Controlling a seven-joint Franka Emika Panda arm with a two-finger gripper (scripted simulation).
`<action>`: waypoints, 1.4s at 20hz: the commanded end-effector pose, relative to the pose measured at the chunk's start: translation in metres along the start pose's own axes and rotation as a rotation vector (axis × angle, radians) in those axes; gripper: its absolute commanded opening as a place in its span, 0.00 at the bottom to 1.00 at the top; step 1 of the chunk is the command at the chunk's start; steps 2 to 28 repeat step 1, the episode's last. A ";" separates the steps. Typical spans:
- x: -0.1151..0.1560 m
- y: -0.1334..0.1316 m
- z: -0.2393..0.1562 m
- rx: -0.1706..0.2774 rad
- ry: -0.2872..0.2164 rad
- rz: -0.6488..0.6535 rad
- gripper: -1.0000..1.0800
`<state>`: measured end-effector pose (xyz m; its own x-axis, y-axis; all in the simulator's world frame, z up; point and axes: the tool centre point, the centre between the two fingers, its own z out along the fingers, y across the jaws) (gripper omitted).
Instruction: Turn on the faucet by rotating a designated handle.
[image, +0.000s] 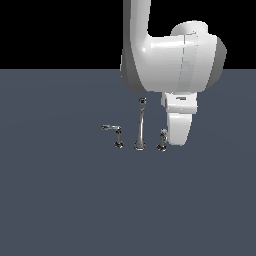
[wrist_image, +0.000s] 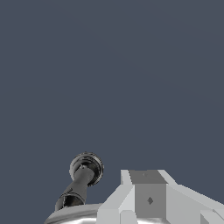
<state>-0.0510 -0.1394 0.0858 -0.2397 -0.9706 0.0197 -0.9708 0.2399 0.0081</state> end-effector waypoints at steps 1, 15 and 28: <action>-0.066 -0.004 -0.001 0.009 -0.019 -0.102 0.00; -0.066 -0.004 -0.001 0.009 -0.019 -0.102 0.00; -0.066 -0.004 -0.001 0.009 -0.019 -0.102 0.00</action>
